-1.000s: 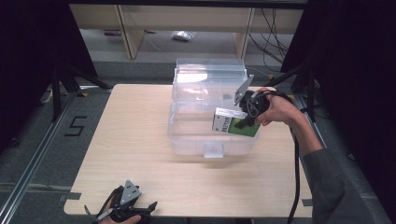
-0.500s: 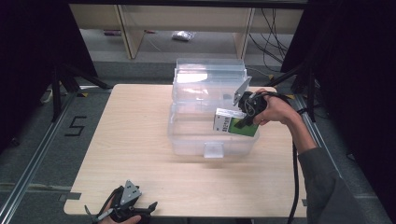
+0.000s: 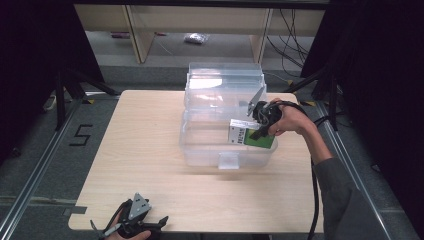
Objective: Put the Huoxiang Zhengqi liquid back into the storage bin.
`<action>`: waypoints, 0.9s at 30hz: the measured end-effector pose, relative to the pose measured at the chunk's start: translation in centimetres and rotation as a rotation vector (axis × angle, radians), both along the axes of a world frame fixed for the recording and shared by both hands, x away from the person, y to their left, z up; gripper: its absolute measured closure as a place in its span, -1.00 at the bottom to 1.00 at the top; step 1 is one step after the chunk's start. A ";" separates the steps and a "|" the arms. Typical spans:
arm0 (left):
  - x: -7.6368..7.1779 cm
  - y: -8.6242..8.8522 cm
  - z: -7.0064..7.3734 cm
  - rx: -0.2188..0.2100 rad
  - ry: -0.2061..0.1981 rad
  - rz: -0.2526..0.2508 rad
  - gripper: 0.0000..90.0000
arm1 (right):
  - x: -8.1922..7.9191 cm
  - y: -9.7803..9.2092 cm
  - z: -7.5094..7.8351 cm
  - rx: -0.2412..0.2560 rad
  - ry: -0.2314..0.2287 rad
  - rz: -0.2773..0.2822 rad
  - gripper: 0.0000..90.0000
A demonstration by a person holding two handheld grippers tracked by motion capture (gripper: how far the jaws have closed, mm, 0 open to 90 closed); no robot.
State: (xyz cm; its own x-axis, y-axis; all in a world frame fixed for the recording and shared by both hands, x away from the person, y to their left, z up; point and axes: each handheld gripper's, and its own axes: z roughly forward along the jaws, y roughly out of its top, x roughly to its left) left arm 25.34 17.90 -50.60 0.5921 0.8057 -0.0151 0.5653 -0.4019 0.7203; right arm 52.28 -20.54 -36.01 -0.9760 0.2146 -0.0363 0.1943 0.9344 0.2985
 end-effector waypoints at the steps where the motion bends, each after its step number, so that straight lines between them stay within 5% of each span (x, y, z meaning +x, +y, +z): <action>1: 0.0 -0.1 -0.1 -0.013 -0.001 0.003 -0.67 | 0.0 -0.1 -0.4 -0.007 0.010 -0.016 0.44; 14: 0.1 0.1 -0.1 0.010 -0.005 0.001 -0.67 | 0.6 -0.2 -2.3 -0.025 0.032 -0.017 0.44; 21: 0.0 -0.1 -0.1 -0.019 -0.006 0.009 -0.67 | 1.0 -0.2 -3.3 -0.047 0.032 -0.003 0.44; 26: 0.1 0.2 0.0 0.021 0.005 -0.010 -0.67 | 1.1 -0.1 -3.7 -0.078 0.038 -0.025 0.44; 27: 0.1 0.0 0.0 -0.004 -0.002 -0.002 -0.67 | 1.2 0.0 -3.8 -0.084 0.052 -0.017 0.43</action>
State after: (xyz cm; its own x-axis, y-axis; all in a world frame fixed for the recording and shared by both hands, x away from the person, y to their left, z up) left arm 25.39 17.93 -50.65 0.5934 0.8047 -0.0175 0.5635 -0.3998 0.7229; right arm 53.48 -20.49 -39.79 -0.9734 0.2293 -0.0042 0.2234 0.9523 0.2079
